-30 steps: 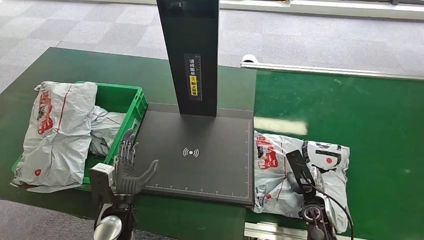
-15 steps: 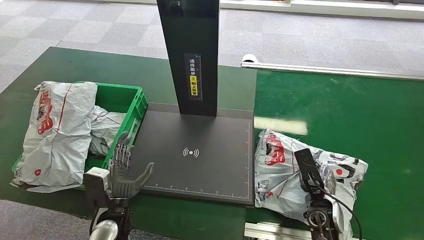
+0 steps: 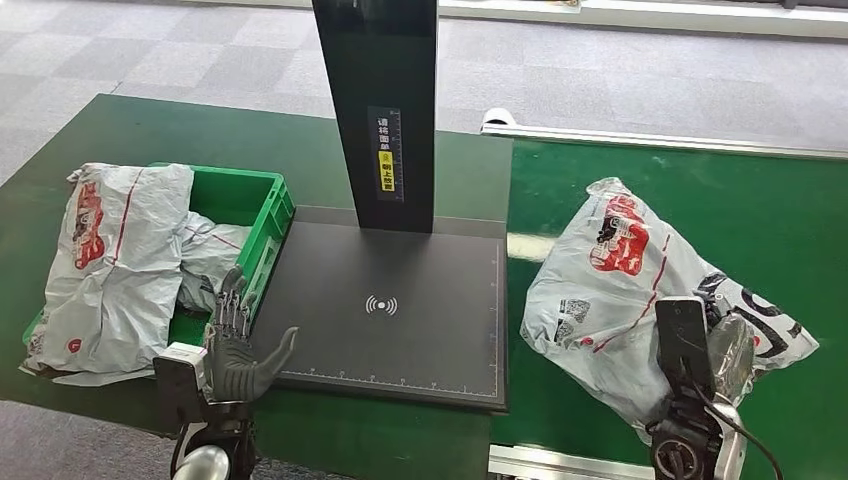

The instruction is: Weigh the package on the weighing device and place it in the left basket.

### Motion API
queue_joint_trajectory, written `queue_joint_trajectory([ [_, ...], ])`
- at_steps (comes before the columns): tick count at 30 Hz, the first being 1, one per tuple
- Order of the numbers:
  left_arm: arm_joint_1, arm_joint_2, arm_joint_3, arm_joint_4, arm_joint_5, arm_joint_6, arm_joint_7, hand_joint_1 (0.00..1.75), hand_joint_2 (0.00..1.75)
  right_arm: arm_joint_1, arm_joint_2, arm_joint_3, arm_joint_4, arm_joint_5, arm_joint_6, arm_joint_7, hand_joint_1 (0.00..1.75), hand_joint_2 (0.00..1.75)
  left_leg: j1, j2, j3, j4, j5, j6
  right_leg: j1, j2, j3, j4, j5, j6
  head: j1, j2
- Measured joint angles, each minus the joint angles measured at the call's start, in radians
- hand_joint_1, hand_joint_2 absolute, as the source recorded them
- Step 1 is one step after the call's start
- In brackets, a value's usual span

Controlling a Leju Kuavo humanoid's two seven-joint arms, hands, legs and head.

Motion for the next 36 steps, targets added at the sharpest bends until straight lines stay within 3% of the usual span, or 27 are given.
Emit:
queue_joint_trajectory([
  [5,-0.004,0.001,0.007,0.0,-0.002,0.011,-0.028,0.0,1.75,-0.036,0.005,0.052,0.004,-0.104,0.141,-0.058,1.75,1.75,0.0,0.001,0.0,0.0,0.0,0.0,0.0,0.0,0.0,0.0,0.0,0.0,0.0,0.0],
  [13,-0.065,0.007,0.023,0.001,0.004,0.037,-0.035,0.0,1.75,-0.242,0.049,0.205,0.225,-0.191,0.316,-0.074,1.75,1.75,0.001,0.001,0.001,0.0,0.003,0.0,0.001,0.0,0.001,0.001,0.002,-0.002,0.0,0.0],
  [19,-0.121,0.013,0.04,0.003,0.008,0.064,-0.021,0.0,1.75,-0.368,0.105,0.318,0.414,-0.197,0.374,-0.079,1.75,1.75,0.001,0.0,0.0,0.0,0.003,0.0,0.001,0.0,0.0,0.001,0.002,-0.002,0.0,0.0],
  [27,-0.135,0.017,0.061,0.003,0.015,0.079,-0.014,0.0,1.75,-0.429,0.158,0.407,0.552,-0.202,0.387,-0.087,1.75,1.75,0.001,0.0,-0.001,0.0,0.003,0.0,0.001,0.0,-0.001,0.001,0.002,-0.002,0.0,0.0],
  [28,-0.135,0.017,0.062,0.003,0.016,0.08,-0.014,0.0,1.75,-0.434,0.16,0.412,0.564,-0.202,0.387,-0.087,1.56,1.75,0.001,0.0,-0.001,0.0,0.003,0.0,0.001,0.0,-0.001,0.001,0.002,-0.002,0.0,0.0],
  [31,-0.135,0.017,0.067,0.002,0.016,0.086,-0.014,0.0,1.75,-0.452,0.163,0.428,0.597,-0.204,0.387,-0.087,0.25,1.75,0.001,0.0,-0.001,0.0,0.003,0.0,0.001,0.0,-0.001,0.001,0.002,-0.002,0.0,0.0],
  [32,-0.135,0.017,0.068,0.002,0.016,0.089,-0.014,0.0,1.75,-0.457,0.164,0.432,0.607,-0.205,0.387,-0.087,0.0,1.75,0.001,0.0,-0.001,0.0,0.003,0.0,0.001,0.0,-0.001,0.001,0.002,-0.002,0.0,0.0],
  [36,-0.134,0.017,0.075,0.002,0.016,0.094,-0.014,0.0,1.75,-0.478,0.164,0.448,0.649,-0.209,0.378,-0.088,0.0,1.75,0.001,0.0,-0.001,0.0,0.003,-0.001,0.001,0.0,-0.001,0.001,0.002,-0.002,0.0,0.0],
])
